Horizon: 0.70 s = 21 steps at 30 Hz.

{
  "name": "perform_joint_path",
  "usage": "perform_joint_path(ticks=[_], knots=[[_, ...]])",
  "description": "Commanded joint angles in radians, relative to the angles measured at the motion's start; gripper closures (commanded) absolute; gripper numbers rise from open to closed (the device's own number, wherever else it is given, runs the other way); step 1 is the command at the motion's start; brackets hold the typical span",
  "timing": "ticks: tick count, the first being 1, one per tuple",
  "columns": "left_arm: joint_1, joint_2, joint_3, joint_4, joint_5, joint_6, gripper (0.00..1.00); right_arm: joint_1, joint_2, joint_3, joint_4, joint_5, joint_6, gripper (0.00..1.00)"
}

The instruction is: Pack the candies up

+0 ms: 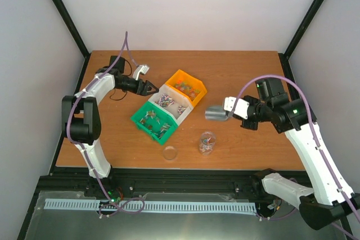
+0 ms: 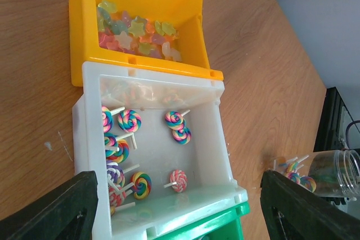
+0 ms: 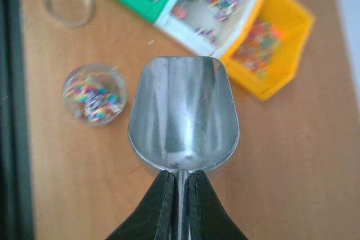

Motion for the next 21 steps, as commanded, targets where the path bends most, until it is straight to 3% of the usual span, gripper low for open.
perform_joint_path(ticks=[1,10,15,17,21], knots=[[0.003,-0.069,0.008,-0.021,-0.015,0.008,0.19,0.009,-0.036,-0.054,0.312,0.001,0.093,0.97],[0.003,-0.123,0.009,-0.046,-0.095,0.014,0.12,-0.066,-0.038,-0.296,0.823,-0.007,0.393,0.97],[0.003,-0.121,0.03,-0.05,-0.086,-0.004,0.0,-0.17,0.082,-0.298,0.846,-0.032,0.463,0.97],[0.003,-0.125,0.035,-0.059,-0.091,-0.001,0.0,-0.235,0.156,-0.271,0.841,-0.11,0.537,0.97],[0.004,-0.147,0.043,-0.09,-0.154,0.013,0.0,-0.288,0.239,-0.346,1.019,-0.166,0.669,0.97]])
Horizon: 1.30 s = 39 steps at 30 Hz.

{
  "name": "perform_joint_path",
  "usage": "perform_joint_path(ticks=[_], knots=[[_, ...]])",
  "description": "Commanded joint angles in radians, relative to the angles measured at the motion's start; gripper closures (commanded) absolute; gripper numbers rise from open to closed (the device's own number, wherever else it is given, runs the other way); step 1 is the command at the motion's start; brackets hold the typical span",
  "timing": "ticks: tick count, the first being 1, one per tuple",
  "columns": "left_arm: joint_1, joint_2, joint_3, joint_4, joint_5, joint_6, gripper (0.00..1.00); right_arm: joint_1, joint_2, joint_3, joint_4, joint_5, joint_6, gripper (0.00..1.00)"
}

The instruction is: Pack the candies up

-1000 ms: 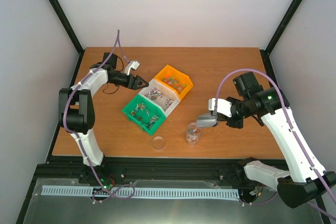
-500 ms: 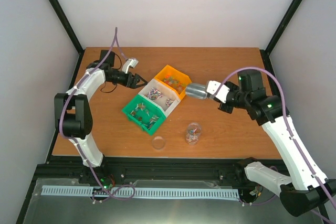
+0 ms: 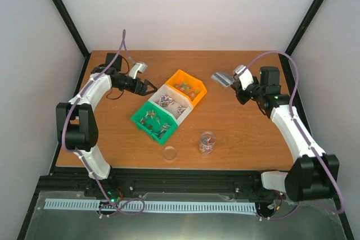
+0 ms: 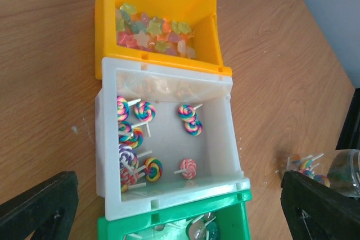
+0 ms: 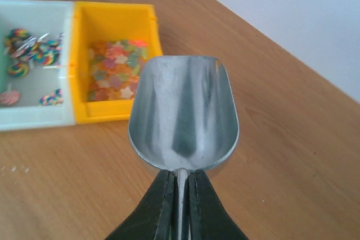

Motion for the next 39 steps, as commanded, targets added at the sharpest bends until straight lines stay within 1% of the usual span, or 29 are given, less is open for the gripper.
perform_joint_path(ticks=[1,3,6,8,13,15,18,20,22,25,27,29,32,35,37,39], knots=[[0.003,-0.058,0.039,-0.046,-0.075,0.018,0.0,-0.043,0.067,-0.077,0.24,-0.073,0.196,0.97],[0.003,-0.088,0.029,-0.048,-0.114,0.028,0.0,-0.046,0.1,-0.124,0.337,-0.054,0.237,0.97],[0.004,-0.137,0.002,-0.043,-0.15,0.039,0.0,-0.05,0.164,-0.155,0.428,-0.01,0.271,0.97],[0.003,-0.162,-0.007,-0.04,-0.171,0.038,0.0,-0.057,0.217,-0.152,0.453,0.003,0.281,0.97],[0.004,-0.221,-0.053,0.019,-0.237,-0.022,0.0,-0.068,0.329,-0.132,0.466,0.037,0.29,0.97],[0.005,-0.246,-0.075,0.041,-0.226,-0.038,0.0,-0.071,0.357,-0.132,0.471,0.051,0.303,0.97],[0.004,-0.285,-0.1,0.067,-0.164,-0.034,0.0,-0.07,0.409,-0.12,0.466,0.07,0.32,0.97],[0.005,-0.322,-0.13,0.11,-0.158,-0.065,0.0,-0.071,0.438,-0.111,0.458,0.1,0.326,0.97],[0.004,-0.352,-0.153,0.136,-0.14,-0.062,0.0,-0.071,0.457,-0.106,0.458,0.144,0.322,0.96],[0.004,-0.348,-0.15,0.122,-0.15,-0.054,0.0,-0.07,0.478,-0.112,0.465,0.166,0.319,0.91],[0.004,-0.309,-0.092,0.043,-0.145,-0.016,0.0,-0.071,0.488,-0.109,0.454,0.159,0.318,0.85],[0.004,-0.277,-0.059,-0.029,-0.121,0.037,0.0,-0.07,0.497,-0.101,0.432,0.144,0.314,0.77],[0.003,-0.291,-0.077,-0.023,-0.105,0.06,0.0,-0.071,0.491,-0.116,0.434,0.143,0.315,0.67],[0.004,-0.315,-0.095,-0.017,-0.074,0.087,0.0,-0.071,0.481,-0.126,0.421,0.132,0.305,0.62],[0.005,-0.319,-0.091,-0.054,-0.037,0.137,0.0,-0.071,0.461,-0.13,0.407,0.123,0.297,0.6],[0.004,-0.321,-0.09,-0.107,-0.002,0.194,0.0,-0.071,0.431,-0.131,0.389,0.096,0.289,0.53]])
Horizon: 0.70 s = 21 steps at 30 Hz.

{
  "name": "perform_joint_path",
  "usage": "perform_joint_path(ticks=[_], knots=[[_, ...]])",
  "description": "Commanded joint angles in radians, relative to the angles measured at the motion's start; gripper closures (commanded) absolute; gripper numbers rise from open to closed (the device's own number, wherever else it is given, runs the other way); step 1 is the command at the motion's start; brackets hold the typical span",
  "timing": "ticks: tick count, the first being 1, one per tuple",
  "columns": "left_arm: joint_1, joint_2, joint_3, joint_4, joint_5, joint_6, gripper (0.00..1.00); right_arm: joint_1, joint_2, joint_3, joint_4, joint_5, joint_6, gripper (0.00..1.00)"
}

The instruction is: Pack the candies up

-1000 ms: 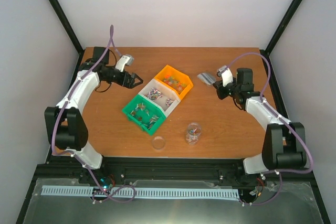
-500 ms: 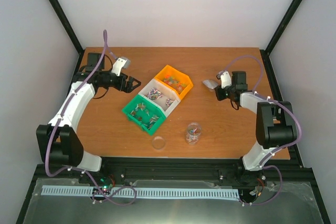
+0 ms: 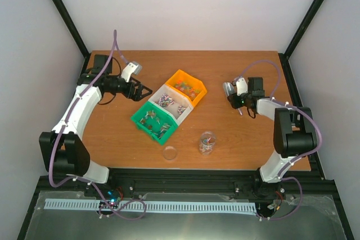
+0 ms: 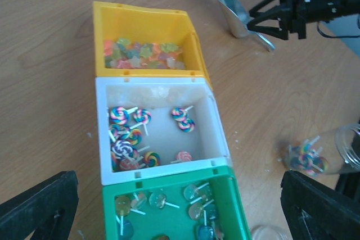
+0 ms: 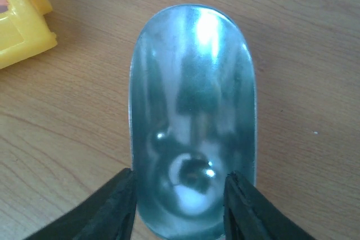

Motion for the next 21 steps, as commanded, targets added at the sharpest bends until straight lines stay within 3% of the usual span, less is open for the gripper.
perform_joint_path(ticks=[1,6,10,16,21], knots=[[0.004,-0.025,0.011,-0.113,0.103,0.154,0.0,-0.006,-0.075,-0.003,-0.037,-0.063,-0.02,0.49],[-0.037,-0.015,0.002,-0.255,0.082,0.336,0.0,-0.006,-0.169,0.038,-0.137,-0.169,-0.045,0.33],[-0.147,-0.029,-0.063,-0.296,-0.013,0.425,0.0,-0.006,-0.25,0.065,-0.199,-0.248,-0.063,0.14],[-0.365,-0.041,-0.145,-0.228,-0.211,0.45,0.05,-0.006,-0.371,0.077,-0.279,-0.38,-0.107,0.11],[-0.463,0.015,-0.156,-0.203,-0.263,0.459,0.12,-0.006,-0.436,0.12,-0.403,-0.447,-0.192,0.11]])
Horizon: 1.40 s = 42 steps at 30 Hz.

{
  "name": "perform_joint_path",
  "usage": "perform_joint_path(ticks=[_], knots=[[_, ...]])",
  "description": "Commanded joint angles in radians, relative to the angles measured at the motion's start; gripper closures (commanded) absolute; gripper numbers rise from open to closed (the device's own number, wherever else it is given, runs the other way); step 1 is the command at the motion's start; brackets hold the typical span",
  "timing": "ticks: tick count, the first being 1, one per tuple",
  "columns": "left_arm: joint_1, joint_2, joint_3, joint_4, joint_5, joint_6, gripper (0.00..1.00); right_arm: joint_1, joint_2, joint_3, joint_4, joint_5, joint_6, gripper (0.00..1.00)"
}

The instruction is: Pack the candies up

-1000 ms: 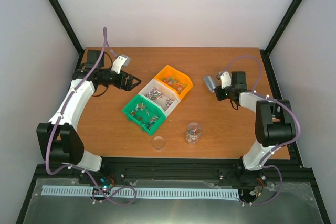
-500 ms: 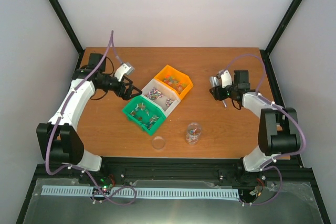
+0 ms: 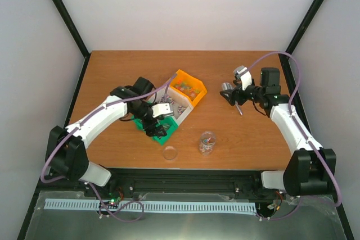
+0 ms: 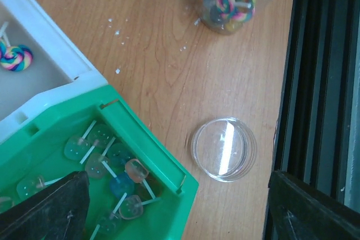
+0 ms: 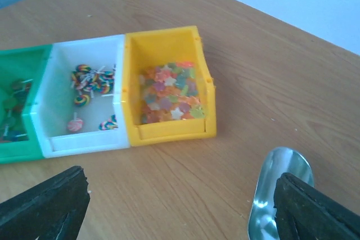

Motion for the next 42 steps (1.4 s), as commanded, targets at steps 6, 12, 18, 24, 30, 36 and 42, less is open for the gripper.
perform_joint_path(ticks=[6,12,18,24,30,36,42], knots=[[-0.164,0.096,-0.061,0.094,-0.124,0.085,0.18,-0.005,-0.201,-0.014,-0.13,-0.123,-0.096,0.11],[-0.227,0.092,-0.185,0.3,-0.177,0.134,0.24,-0.005,-0.287,-0.073,-0.124,-0.143,-0.092,0.11],[-0.256,0.145,-0.2,0.373,-0.189,0.153,0.3,-0.005,-0.284,-0.072,-0.124,-0.137,-0.089,0.11],[-0.313,0.16,-0.268,0.436,-0.27,0.214,0.44,-0.007,-0.277,-0.064,-0.122,-0.127,-0.086,0.11],[-0.325,0.175,-0.306,0.456,-0.305,0.238,0.63,-0.007,-0.267,-0.057,-0.115,-0.119,-0.082,0.11],[-0.326,0.158,-0.329,0.442,-0.326,0.249,0.87,-0.007,-0.268,-0.037,-0.14,-0.106,-0.101,0.11],[-0.322,0.068,-0.286,0.289,-0.183,0.232,0.99,-0.007,-0.26,0.019,-0.255,-0.164,-0.199,0.1]])
